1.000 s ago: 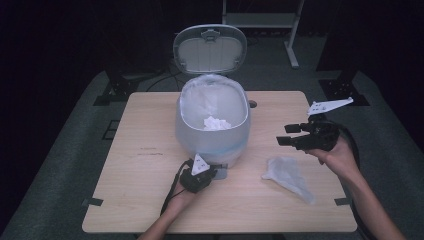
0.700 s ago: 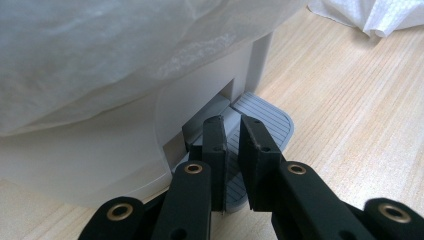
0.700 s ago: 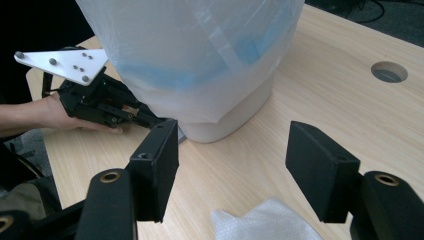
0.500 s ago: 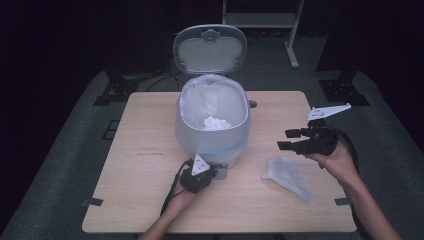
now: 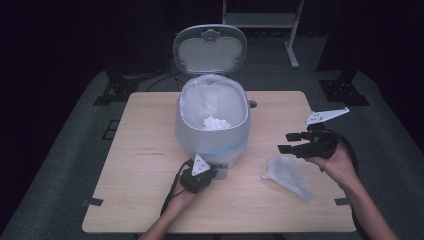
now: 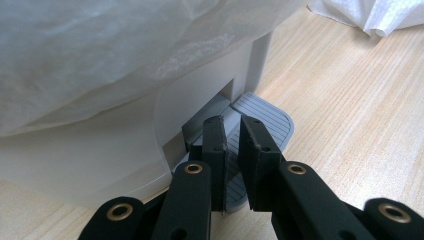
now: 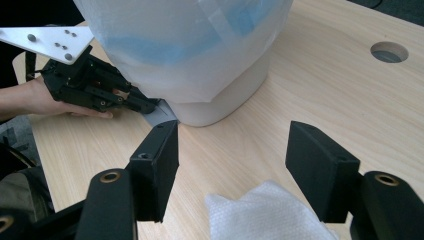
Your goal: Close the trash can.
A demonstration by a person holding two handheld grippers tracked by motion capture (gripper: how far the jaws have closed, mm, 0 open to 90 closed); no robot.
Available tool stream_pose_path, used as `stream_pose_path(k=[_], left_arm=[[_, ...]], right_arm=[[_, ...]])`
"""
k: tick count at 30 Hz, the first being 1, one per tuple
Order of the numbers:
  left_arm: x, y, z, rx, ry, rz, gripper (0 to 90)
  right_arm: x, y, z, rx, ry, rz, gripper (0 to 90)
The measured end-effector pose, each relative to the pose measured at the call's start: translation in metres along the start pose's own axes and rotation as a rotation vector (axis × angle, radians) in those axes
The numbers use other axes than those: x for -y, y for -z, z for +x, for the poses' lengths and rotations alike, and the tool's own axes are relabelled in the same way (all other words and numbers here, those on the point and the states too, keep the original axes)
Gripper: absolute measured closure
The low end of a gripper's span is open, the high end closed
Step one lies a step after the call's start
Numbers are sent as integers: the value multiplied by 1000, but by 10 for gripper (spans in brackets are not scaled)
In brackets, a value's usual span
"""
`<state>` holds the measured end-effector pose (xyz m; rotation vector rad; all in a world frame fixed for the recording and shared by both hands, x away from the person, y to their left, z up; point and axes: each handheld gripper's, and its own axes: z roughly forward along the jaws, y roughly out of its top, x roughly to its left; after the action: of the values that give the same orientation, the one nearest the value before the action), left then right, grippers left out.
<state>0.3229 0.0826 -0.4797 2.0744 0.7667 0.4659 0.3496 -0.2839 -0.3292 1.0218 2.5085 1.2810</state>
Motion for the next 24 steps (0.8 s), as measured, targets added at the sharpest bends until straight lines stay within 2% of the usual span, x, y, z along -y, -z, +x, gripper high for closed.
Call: stream_pose_path(k=[24], left_arm=[[0,0,1,2,1,3,817]], right_arm=[[27,-12,-9,2,-34,20,368]])
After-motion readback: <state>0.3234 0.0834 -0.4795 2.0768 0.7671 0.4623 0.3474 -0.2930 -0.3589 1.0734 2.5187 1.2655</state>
